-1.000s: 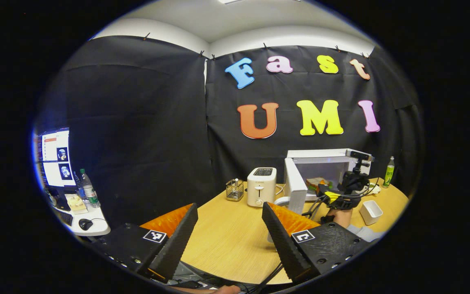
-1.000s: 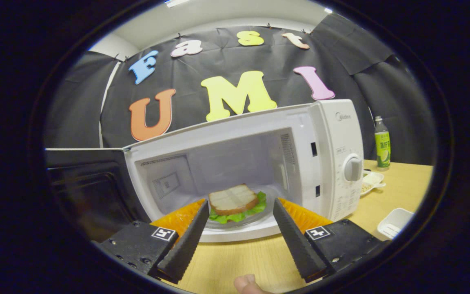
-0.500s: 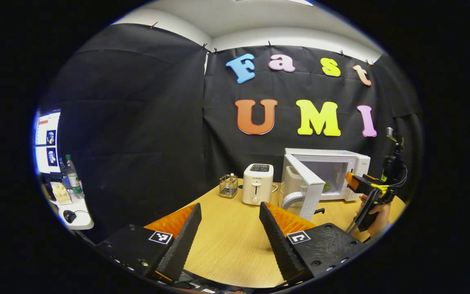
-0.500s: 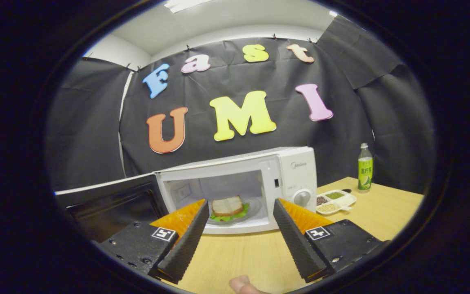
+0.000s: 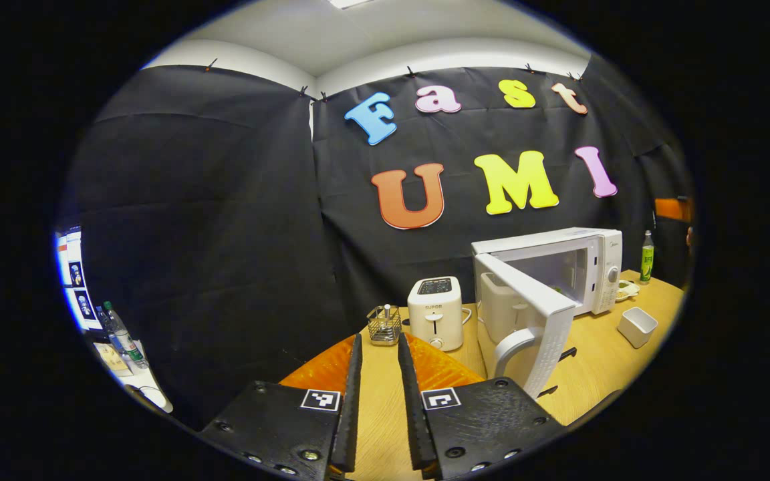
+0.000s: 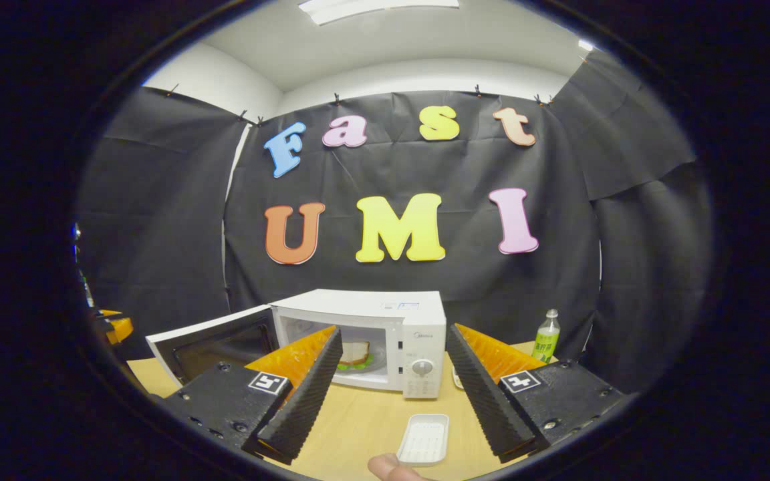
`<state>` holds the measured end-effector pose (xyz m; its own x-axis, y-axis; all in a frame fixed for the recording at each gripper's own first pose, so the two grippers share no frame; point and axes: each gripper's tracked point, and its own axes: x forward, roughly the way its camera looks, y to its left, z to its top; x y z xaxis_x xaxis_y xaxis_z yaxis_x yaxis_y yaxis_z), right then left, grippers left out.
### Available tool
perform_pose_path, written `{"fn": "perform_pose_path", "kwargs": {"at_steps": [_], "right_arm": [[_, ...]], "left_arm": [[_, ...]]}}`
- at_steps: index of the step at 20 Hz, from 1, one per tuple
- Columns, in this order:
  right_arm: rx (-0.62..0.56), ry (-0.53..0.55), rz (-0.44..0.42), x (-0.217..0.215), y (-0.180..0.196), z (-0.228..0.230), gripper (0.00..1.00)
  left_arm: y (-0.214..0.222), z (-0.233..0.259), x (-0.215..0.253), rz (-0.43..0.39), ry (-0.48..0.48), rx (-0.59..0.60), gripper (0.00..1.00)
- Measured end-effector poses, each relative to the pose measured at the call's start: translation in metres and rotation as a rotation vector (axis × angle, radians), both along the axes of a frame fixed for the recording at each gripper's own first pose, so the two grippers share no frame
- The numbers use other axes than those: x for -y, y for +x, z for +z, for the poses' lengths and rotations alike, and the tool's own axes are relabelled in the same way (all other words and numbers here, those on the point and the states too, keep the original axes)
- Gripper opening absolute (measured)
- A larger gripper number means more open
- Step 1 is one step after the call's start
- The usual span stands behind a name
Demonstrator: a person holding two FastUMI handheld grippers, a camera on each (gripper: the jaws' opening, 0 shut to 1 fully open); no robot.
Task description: Open the microwave oven with the left hand, put the food in, and close the microwave oven.
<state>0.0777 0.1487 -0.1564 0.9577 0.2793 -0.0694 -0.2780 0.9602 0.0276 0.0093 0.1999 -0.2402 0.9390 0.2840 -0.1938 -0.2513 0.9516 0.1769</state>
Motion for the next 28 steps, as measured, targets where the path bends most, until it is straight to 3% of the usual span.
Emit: {"fn": "perform_pose_path", "kwargs": {"at_steps": [1,2,3,4,5,7,10,11,12,19,23,24,28], "right_arm": [[0.01,-0.008,-0.004,0.015,-0.007,0.011,0.92],[0.028,-0.015,-0.02,0.035,-0.013,0.024,1.0],[0.042,-0.022,-0.038,0.051,-0.021,0.033,1.0],[0.051,-0.034,-0.057,0.067,-0.03,0.037,0.91],[0.058,-0.045,-0.068,0.08,-0.039,0.041,1.0],[0.083,-0.064,-0.09,0.098,-0.05,0.05,1.0],[0.077,-0.068,-0.016,0.099,-0.062,0.045,1.0],[0.052,-0.057,-0.009,0.105,-0.063,0.039,0.92],[0.037,-0.044,-0.006,0.111,-0.063,0.036,0.96],[0.0,-0.037,-0.067,0.143,-0.057,0.011,0.96],[-0.024,-0.019,-0.115,0.169,-0.054,-0.001,0.96],[-0.015,-0.023,-0.126,0.173,-0.054,0.0,1.0],[-0.014,-0.053,-0.141,0.183,-0.054,-0.002,0.96]], "left_arm": [[0.006,-0.002,0.005,-0.022,-0.027,0.009,0.15],[0.011,-0.007,0.01,-0.049,-0.065,0.01,0.09],[0.014,-0.014,0.018,-0.085,-0.108,0.0,0.0],[0.035,-0.032,0.021,-0.098,-0.147,0.005,0.02],[0.025,-0.036,0.03,-0.126,-0.18,-0.022,0.0],[0.032,-0.046,0.036,-0.156,-0.172,-0.022,0.0],[0.033,-0.057,0.064,-0.217,-0.204,-0.053,0.0],[0.032,-0.056,0.072,-0.227,-0.21,-0.05,0.0],[0.028,-0.054,0.077,-0.233,-0.197,-0.056,0.0],[0.056,-0.07,0.151,-0.378,-0.312,-0.076,0.0],[0.07,-0.075,0.196,-0.492,-0.304,-0.091,0.0],[0.075,-0.076,0.208,-0.522,-0.299,-0.095,0.0],[0.101,-0.084,0.252,-0.635,-0.318,-0.095,0.0]]}}
